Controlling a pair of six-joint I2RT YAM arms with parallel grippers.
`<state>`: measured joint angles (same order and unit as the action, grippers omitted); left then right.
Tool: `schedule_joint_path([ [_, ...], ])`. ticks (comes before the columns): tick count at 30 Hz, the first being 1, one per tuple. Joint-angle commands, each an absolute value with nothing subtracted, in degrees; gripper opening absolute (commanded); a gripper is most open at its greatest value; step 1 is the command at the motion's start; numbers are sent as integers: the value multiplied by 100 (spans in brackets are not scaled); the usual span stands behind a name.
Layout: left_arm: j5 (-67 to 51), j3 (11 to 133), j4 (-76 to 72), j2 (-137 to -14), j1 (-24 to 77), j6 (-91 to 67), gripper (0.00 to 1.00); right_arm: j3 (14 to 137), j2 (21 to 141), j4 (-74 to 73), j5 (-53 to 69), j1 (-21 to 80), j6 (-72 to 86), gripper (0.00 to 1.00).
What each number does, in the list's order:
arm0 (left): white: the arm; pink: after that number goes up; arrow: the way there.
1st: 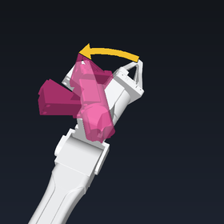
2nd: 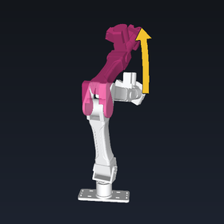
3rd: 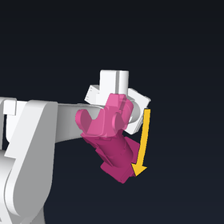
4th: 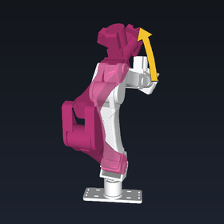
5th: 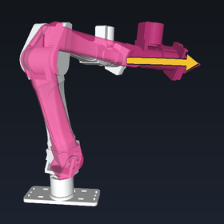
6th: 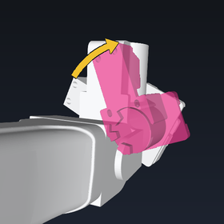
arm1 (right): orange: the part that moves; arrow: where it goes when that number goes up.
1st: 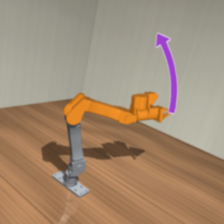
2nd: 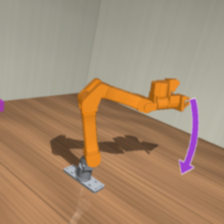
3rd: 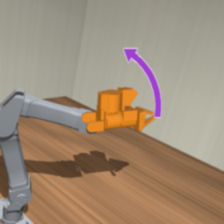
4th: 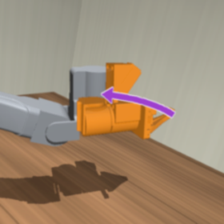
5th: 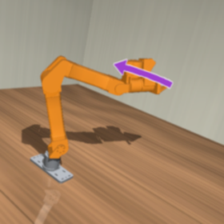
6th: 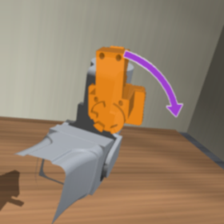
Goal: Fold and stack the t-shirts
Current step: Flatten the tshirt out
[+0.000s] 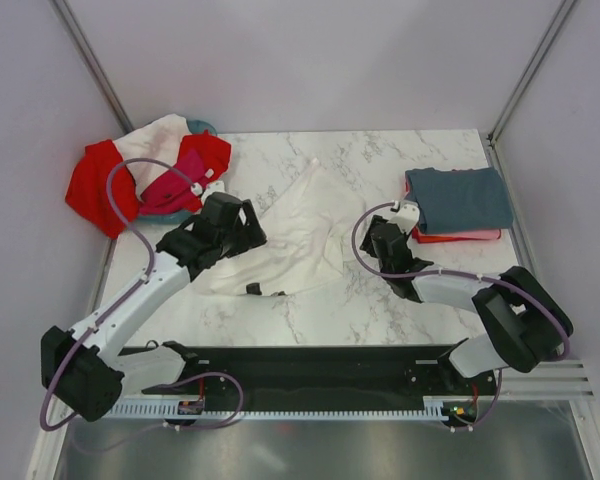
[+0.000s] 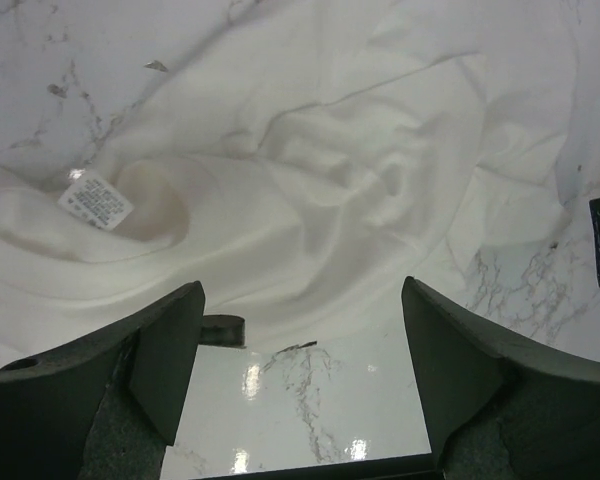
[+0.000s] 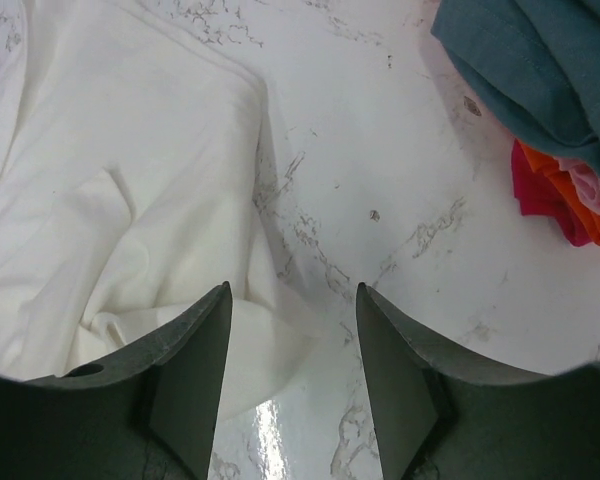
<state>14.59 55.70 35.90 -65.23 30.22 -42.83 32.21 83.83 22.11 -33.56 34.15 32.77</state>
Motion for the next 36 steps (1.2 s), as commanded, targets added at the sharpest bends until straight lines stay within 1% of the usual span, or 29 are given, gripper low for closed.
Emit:
schedule_joint_path([
  [1,1019,5906,2919,-7011,3111,-3744,87,2980,8078,2653,-3006,3226,3498,61],
  [5,1256,6055,2602,-7705,3111,-3429,87,2918,8007,2725,-2962,3199,3568,60],
  [7,1476,6230,2593,-7962,3111,-3314,87,2962,8042,2690,-2936,3190,3595,59],
  [11,1749,6503,2619,-8655,3111,-3050,86,2953,8007,2689,-2953,3190,3586,58],
  [16,1529,6443,2637,-8886,3111,-3085,84,2927,7963,2716,-2944,3173,3568,58],
  [21,1960,6197,2829,-9017,3111,-3155,84,2900,7954,2751,-2918,3181,3612,58],
  [24,1846,5986,2865,-9070,3111,-3261,76,2892,7919,2751,-2883,3173,3621,58],
  [27,1924,5722,2926,-8957,3111,-3427,63,2865,7875,2760,-2874,3155,3630,58],
  [28,2047,5548,3022,-8886,3111,-3584,60,2857,7875,2760,-2883,3164,3621,58],
  [30,2363,5171,3050,-8483,3111,-3708,56,2848,7866,2760,-2883,3155,3647,58],
  [32,2408,4932,3050,-7940,3103,-3858,45,2830,7857,2760,-2892,3147,3647,58],
  [33,2408,4835,3041,-7728,3094,-3893,39,2830,7849,2768,-2883,3155,3656,58],
  [34,2408,4669,3058,-7525,3085,-3954,20,2821,7840,2769,-2874,3155,3674,58],
  [35,2443,4606,3067,-7341,3085,-3972,9,2830,7831,2769,-2874,3147,3683,58],
  [36,2478,4510,3093,-6895,3068,-3999,2,2813,7831,2786,-2839,3146,3683,58],
])
